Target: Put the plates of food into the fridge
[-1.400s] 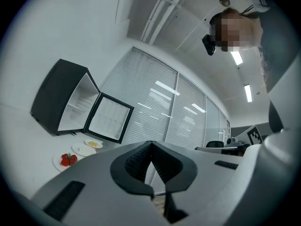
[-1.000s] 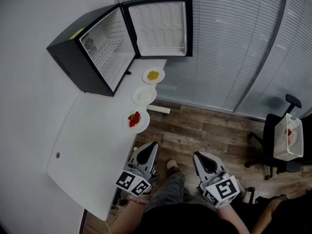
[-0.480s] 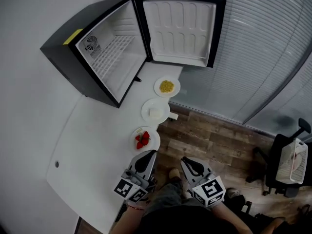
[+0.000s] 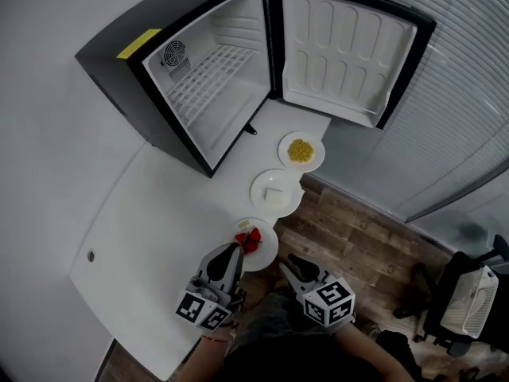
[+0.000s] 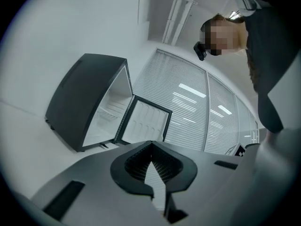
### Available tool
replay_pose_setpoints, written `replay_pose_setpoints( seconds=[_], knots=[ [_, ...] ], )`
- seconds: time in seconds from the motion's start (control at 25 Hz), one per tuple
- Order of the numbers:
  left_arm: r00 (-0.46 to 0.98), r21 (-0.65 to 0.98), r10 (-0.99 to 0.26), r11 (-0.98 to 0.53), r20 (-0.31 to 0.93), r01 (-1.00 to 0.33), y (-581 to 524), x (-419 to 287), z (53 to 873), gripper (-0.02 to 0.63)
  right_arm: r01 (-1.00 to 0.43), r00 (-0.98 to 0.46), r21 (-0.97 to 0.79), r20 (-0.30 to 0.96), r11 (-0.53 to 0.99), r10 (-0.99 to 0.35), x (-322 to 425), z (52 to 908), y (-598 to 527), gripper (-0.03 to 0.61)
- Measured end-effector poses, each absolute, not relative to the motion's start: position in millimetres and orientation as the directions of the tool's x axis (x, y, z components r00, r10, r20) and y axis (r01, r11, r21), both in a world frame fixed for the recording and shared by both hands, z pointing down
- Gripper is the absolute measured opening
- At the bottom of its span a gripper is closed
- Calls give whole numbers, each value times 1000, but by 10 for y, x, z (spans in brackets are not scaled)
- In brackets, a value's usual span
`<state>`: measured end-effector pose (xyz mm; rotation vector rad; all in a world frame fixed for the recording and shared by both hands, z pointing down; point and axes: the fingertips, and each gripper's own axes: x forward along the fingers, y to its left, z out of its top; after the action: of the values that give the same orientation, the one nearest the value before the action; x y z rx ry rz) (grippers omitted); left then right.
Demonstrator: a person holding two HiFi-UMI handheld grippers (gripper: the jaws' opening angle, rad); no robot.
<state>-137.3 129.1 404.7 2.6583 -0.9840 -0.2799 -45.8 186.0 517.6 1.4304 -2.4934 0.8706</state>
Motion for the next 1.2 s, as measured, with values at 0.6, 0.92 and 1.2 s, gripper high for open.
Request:
replay_pose_setpoints(
  seconds=[0.6, 0.92, 1.2],
  knots=[
    [508, 344, -856, -507, -96, -790, 715, -1816, 4019, 6, -514, -762, -853, 402, 95, -508, -588, 6017, 1322, 152],
    [454, 349, -889, -445, -63, -825, 516, -1748, 4121, 6, -362, -867, -928, 299, 92, -398, -739, 6031, 1236, 150],
    [421, 355, -906, -411, -52, -840, 384, -1754, 4154, 6, -361, -881, -931, 323, 50, -345, -746, 6049, 1242, 36]
  ],
)
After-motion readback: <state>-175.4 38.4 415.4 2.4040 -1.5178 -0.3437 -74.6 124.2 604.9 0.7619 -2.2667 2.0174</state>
